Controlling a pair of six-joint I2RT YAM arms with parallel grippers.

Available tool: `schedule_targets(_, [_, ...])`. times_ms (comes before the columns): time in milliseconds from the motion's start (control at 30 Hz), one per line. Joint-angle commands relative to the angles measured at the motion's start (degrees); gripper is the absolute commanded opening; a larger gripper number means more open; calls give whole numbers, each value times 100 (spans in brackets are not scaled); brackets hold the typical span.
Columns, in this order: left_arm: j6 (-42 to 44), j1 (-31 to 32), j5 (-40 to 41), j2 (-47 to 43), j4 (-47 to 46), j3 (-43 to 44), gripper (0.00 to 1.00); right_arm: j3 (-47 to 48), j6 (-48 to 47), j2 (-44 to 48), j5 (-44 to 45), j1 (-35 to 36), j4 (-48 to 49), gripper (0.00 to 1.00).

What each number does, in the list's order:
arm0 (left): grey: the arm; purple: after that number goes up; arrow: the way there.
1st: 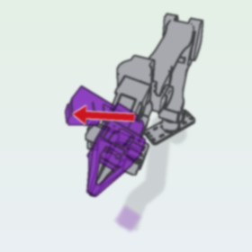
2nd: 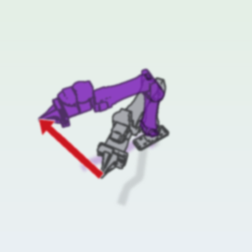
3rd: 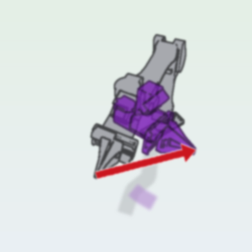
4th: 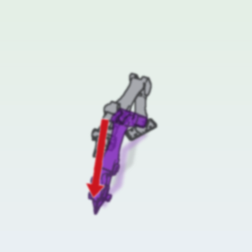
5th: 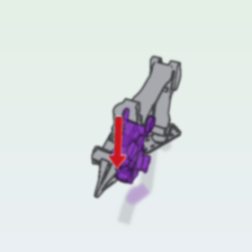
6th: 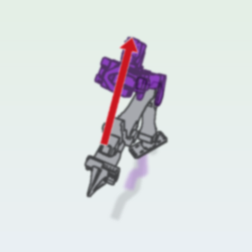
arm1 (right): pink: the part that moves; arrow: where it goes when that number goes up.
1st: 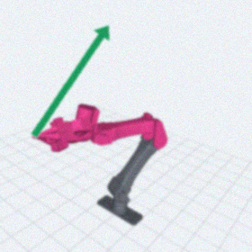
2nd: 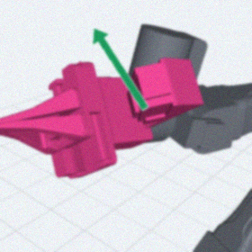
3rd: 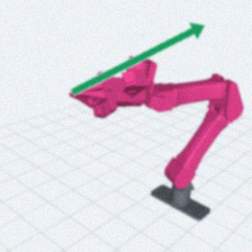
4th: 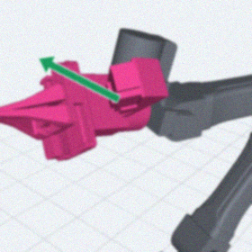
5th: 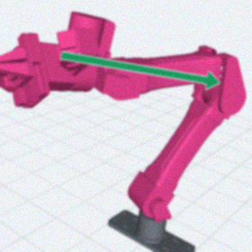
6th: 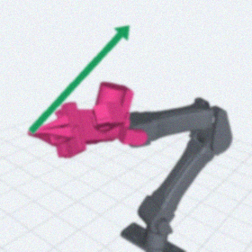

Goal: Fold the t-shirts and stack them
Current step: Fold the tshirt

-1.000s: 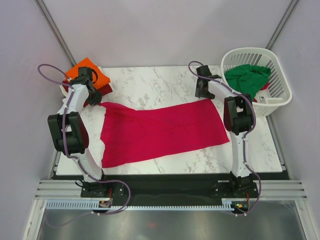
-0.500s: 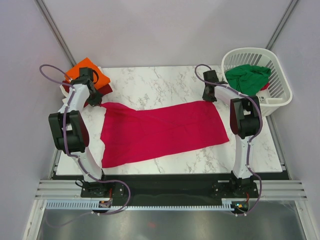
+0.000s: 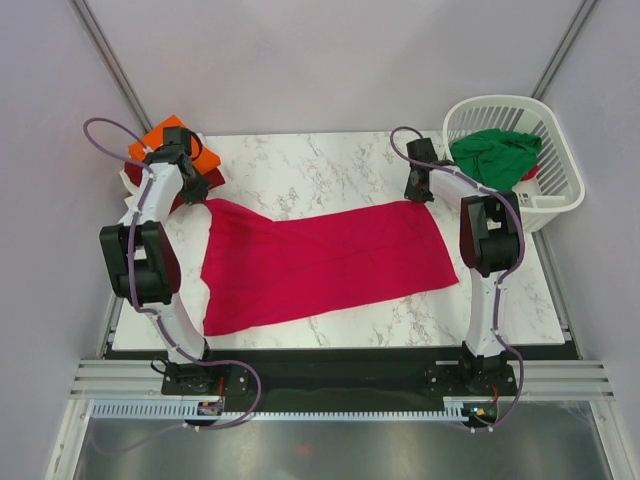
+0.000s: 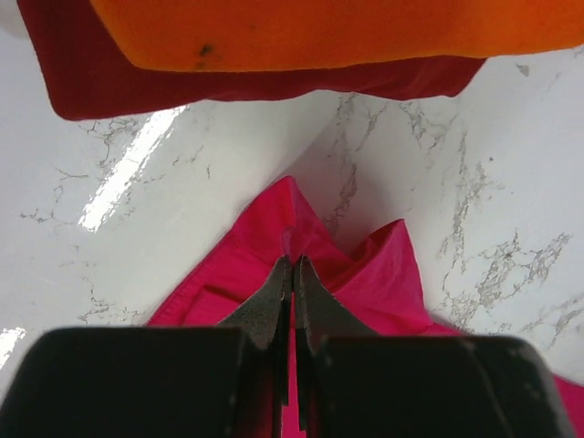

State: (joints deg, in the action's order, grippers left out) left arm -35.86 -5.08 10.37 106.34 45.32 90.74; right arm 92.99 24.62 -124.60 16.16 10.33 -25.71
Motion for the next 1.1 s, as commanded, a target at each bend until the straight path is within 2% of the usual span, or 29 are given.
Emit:
schedule_targets(0, [316,86,9,-148,152,365,2,273,87,180,-43,-83,-250,0])
schedule_targets(167, [413,148,-79,-544,346,216,2,-272,183,1033,-104,-84,-180,0])
schedule_targets(500, [703,438,-132,-1757,653,-740,2,-1423,139,2473,-228,-75,31,0])
schedule_targets(533, [703,612,-132,-1888,680,-811,2,-1494,148,2553,-228,-83,31,0])
schedule_targets(800, [703,719,-132,-2917,680,-1593,2,-2372,192,3169,-219,-84,84,0])
schedule_targets(833, [816,719,-54,-3179,1193,-1664,2,-2530,218,3309,-236,-84,102,0])
schedule_targets(1067, [852,745,-184,-4260,1514,-2350,2,-3234,403,4012,-140,-92,189,0])
